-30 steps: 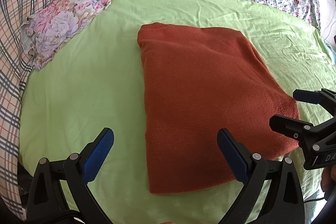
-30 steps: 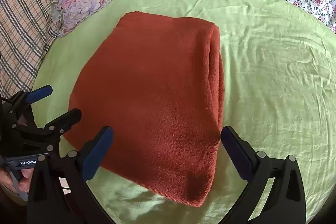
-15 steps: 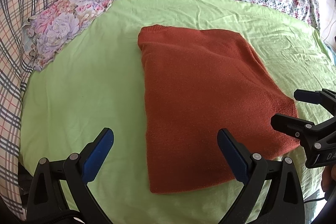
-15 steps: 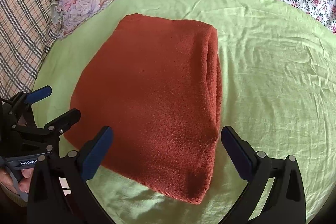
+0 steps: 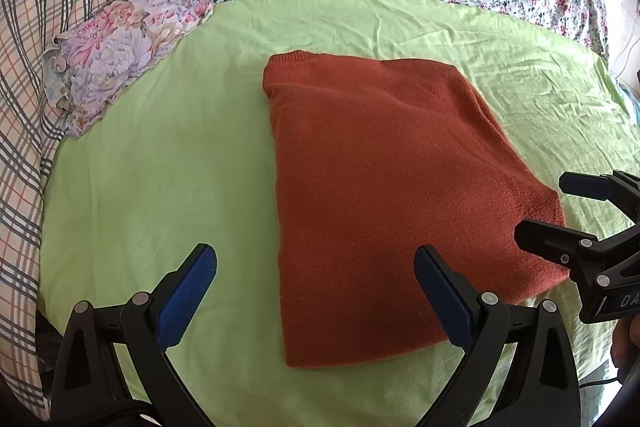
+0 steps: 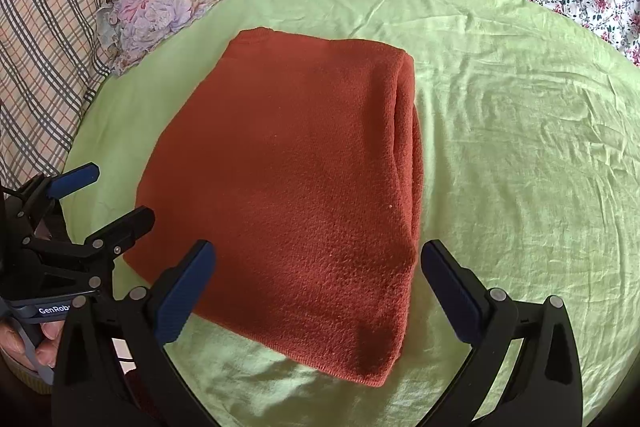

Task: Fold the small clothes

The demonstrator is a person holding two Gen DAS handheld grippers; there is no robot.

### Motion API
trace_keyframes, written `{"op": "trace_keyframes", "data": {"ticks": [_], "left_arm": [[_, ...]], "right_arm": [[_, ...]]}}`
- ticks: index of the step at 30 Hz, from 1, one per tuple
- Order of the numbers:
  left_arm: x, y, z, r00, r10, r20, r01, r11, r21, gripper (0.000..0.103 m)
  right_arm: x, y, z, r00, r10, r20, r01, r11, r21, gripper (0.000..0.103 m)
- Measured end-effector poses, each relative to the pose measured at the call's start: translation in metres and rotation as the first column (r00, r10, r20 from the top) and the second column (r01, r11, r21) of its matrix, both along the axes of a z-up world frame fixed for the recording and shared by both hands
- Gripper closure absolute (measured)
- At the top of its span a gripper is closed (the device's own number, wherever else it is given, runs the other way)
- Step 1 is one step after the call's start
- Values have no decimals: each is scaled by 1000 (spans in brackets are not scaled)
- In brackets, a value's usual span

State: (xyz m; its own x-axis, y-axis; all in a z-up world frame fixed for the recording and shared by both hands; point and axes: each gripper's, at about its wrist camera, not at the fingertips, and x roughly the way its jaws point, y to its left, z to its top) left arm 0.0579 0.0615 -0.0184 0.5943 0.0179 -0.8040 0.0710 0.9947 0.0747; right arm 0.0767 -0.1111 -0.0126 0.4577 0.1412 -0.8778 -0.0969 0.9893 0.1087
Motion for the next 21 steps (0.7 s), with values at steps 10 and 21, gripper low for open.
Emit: {"op": "trace_keyframes", "data": {"ticks": [10, 21], "left_arm": [[-1, -1, 1, 1000, -4, 6, 4, 1000, -2, 3], [-1, -3, 2, 1000, -4, 6, 4, 1000, -2, 4]], "right_arm": [[-1, 0, 2, 1000, -4, 6, 4, 1000, -1, 1], [-1, 2, 4, 1000, -6, 6, 6, 1000, 0, 1]]}}
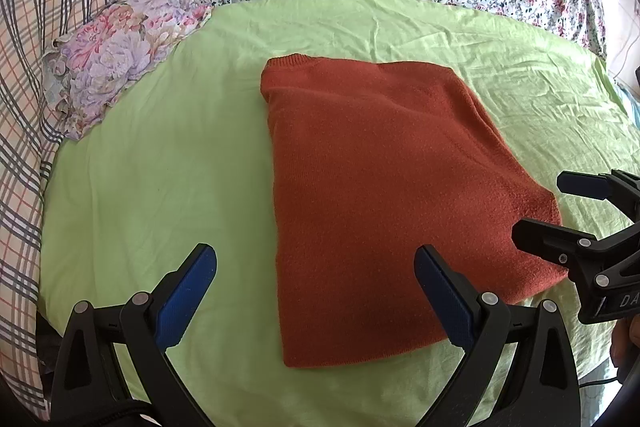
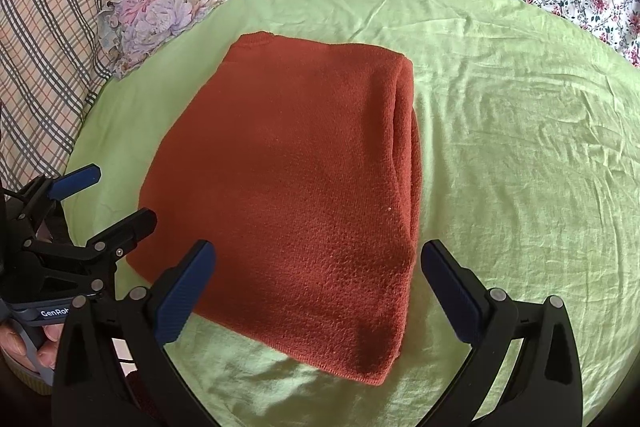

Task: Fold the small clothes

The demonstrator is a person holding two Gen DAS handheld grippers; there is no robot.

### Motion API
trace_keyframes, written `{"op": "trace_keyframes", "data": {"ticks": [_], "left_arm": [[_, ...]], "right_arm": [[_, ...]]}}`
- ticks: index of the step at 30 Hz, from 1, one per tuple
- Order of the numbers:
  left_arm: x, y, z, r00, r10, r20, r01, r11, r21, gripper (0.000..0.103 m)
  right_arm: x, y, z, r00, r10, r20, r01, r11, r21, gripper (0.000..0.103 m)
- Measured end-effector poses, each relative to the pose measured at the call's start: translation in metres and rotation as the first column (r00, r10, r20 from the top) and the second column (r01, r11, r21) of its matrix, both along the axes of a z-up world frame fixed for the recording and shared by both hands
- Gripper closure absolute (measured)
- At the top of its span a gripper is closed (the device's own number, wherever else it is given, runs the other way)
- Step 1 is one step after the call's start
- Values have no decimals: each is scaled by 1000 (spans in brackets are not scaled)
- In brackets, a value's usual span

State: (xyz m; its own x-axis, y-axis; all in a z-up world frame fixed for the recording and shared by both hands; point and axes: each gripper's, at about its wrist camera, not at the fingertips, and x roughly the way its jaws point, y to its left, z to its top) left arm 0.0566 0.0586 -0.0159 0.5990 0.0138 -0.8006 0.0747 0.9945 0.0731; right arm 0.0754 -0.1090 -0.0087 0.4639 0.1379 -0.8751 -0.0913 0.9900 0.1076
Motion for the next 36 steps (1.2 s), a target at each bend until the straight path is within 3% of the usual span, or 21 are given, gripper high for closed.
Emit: {"op": "trace_keyframes", "data": {"ticks": [36], "left_arm": [[4, -5, 0, 1000, -7, -3, 7, 1000, 4, 3]], "right_arm": [[-1, 2, 5, 1000, -6, 3, 6, 1000, 1, 1]]}}
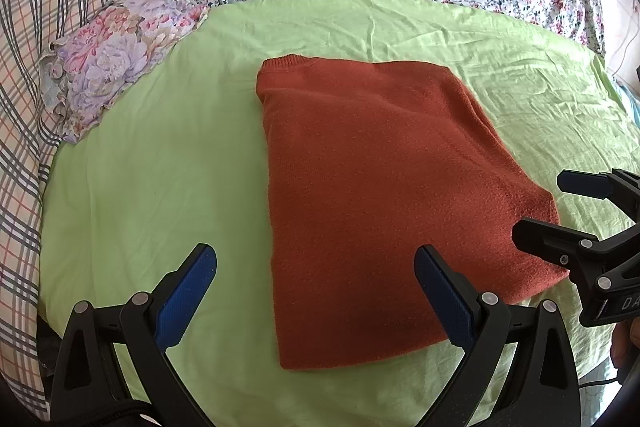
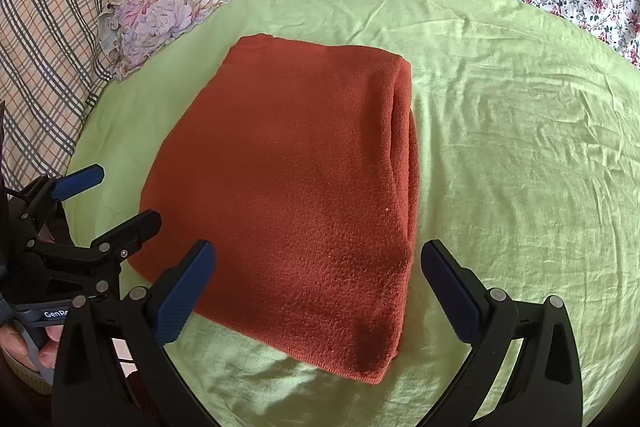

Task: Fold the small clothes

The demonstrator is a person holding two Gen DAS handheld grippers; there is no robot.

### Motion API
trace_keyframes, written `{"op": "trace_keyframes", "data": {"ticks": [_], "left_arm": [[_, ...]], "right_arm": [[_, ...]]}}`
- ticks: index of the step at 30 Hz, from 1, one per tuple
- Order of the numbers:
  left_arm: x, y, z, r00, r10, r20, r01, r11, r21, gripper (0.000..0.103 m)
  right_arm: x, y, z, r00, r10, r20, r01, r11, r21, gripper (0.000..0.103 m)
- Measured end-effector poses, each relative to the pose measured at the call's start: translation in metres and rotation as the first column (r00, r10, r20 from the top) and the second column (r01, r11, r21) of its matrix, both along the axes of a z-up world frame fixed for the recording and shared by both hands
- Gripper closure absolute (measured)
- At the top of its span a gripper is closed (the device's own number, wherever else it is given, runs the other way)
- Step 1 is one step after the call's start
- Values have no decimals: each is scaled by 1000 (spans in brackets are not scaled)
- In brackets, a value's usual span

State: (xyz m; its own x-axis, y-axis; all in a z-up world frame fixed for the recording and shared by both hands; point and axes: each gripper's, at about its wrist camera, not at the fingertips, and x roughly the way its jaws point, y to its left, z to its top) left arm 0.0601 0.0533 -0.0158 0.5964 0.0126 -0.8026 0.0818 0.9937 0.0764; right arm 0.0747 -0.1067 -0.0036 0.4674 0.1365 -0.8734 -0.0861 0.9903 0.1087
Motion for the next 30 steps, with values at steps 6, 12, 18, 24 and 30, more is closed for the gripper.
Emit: {"op": "trace_keyframes", "data": {"ticks": [6, 12, 18, 24, 30], "left_arm": [[0, 0, 0, 1000, -2, 1, 2, 1000, 0, 3], [4, 3, 5, 1000, -12, 14, 12, 1000, -1, 4], [11, 5, 7, 1000, -3, 21, 3, 1000, -6, 4], [15, 2, 8, 1000, -2, 20, 2, 1000, 1, 4], [19, 4, 10, 1000, 3, 21, -3, 1000, 3, 4]], "right_arm": [[0, 0, 0, 1000, -1, 1, 1, 1000, -1, 1], [0, 0, 5, 1000, -1, 13, 1, 1000, -7, 1], [5, -5, 6, 1000, -12, 17, 12, 1000, -10, 1], [7, -5, 5, 1000, -9, 13, 9, 1000, -5, 1], [11, -5, 8, 1000, -11, 23, 11, 1000, -2, 1]]}}
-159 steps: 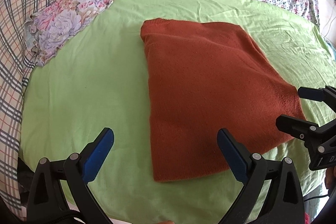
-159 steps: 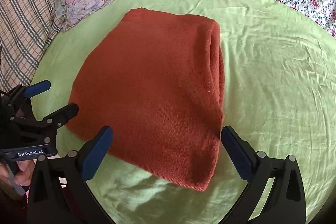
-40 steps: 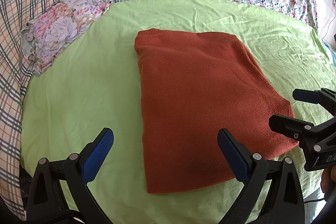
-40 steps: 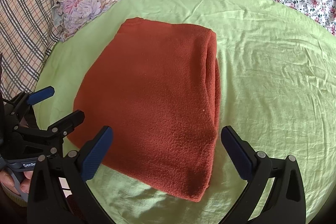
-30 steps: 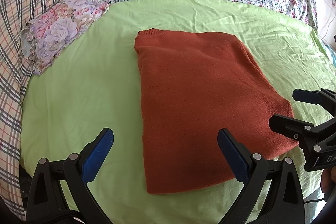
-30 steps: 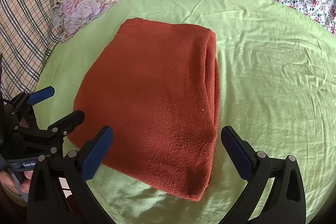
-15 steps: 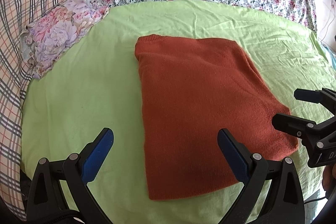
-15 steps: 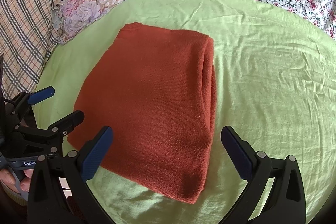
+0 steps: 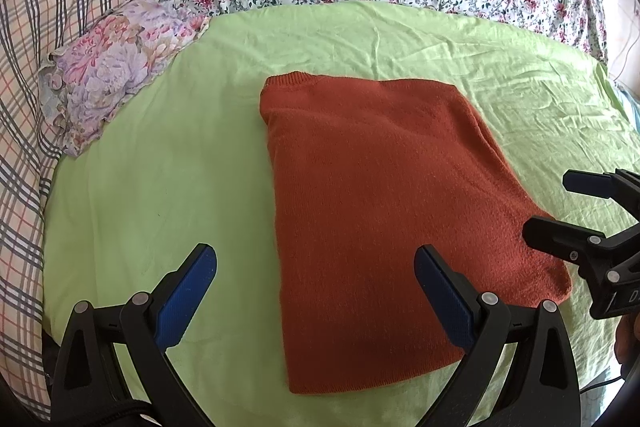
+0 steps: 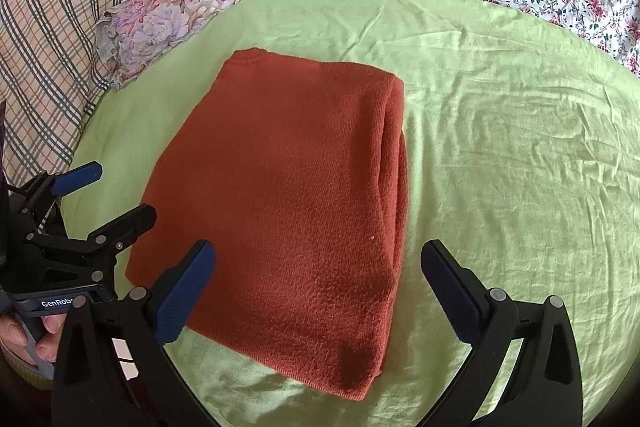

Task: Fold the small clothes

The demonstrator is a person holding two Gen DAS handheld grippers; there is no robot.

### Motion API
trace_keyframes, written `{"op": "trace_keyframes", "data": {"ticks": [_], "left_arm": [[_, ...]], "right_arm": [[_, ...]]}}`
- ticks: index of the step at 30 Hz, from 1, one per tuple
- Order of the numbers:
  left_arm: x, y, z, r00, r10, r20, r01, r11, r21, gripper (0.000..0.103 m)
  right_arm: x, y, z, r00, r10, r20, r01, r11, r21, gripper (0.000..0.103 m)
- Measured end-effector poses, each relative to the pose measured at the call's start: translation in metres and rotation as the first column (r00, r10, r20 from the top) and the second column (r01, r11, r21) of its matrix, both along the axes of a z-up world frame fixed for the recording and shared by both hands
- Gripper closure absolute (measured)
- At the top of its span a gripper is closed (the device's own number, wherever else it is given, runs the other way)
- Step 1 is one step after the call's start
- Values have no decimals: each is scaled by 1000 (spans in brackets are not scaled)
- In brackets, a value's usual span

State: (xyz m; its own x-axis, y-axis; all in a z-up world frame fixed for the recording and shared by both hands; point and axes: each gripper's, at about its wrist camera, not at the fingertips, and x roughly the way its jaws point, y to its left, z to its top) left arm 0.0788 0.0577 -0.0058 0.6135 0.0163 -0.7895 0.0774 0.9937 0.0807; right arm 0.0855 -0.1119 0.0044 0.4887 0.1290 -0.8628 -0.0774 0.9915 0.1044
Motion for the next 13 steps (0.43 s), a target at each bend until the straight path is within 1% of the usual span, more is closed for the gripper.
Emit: {"op": "trace_keyframes", "data": {"ticks": [6, 13], "left_arm": [[5, 4, 1, 1000, 14, 3, -14, 1000, 16, 4], [8, 10, -1, 1000, 30, -4, -30, 999, 11, 4]], "right_arm": [[4, -3, -2, 1000, -7, -2, 7, 1000, 3, 1], [11, -7, -9, 1000, -7, -16, 7, 1000, 4, 1]]}}
